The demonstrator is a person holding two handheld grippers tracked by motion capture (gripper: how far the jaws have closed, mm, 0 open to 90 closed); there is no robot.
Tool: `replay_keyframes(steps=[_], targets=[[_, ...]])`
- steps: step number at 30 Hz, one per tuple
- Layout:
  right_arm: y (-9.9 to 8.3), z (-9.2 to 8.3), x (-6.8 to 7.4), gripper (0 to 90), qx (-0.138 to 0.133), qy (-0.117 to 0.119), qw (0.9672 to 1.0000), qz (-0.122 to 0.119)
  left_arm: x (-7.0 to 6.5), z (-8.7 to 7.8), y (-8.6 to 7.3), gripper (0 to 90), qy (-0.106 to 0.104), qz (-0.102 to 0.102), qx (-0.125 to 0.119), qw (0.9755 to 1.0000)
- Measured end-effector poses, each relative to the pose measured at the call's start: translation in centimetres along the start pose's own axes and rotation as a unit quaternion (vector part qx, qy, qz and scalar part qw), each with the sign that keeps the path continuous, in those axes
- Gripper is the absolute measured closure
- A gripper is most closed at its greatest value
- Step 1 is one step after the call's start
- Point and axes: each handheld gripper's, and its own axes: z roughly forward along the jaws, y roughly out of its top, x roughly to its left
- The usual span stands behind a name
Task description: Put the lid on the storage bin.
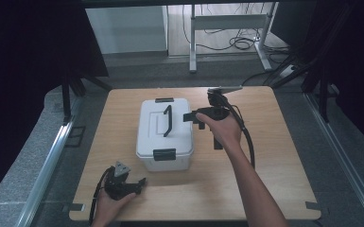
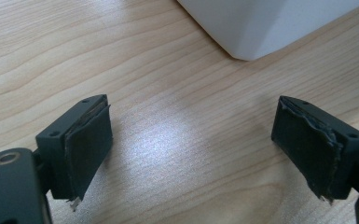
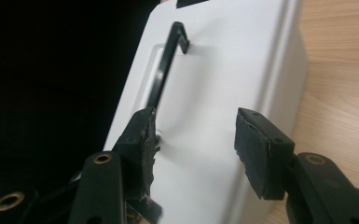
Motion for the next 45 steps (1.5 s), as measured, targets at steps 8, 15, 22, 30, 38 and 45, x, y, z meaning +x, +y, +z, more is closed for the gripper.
replay_keyframes(steps=[8,15,22,30,38,45], targets=[[-2.0,-3.3,-3.0,45.8,-0.034,0.005,0.9991,-0.026,0.0,0.0,0.0,12.2,0.0,-0.001,-0.001,1.0],[-3.8,-5.2,-5.4,43.5,-0.06,0.007,0.9973,-0.041,0.0,0.0,0.0,12.2,0.0,-0.001,-0.001,1.0],[-5.8,-6.5,-7.8,43.2,-0.075,0.009,0.9965,-0.036,0.0,0.0,0.0,12.2,0.0,-0.002,-0.003,1.0],[-8.7,-8.2,-10.7,41.7,-0.094,0.0,0.9953,-0.023,0.0,0.0,0.0,12.2,0.0,-0.002,-0.001,1.0],[-12.4,-8.8,-13.5,41.1,-0.092,-0.014,0.9954,-0.02,0.0,0.0,0.0,12.2,0.0,-0.002,0.0,1.0],[-15.0,-8.8,-15.5,40.6,-0.072,-0.038,0.9965,-0.018,0.0,0.0,0.0,12.3,0.0,-0.002,0.0,1.0]])
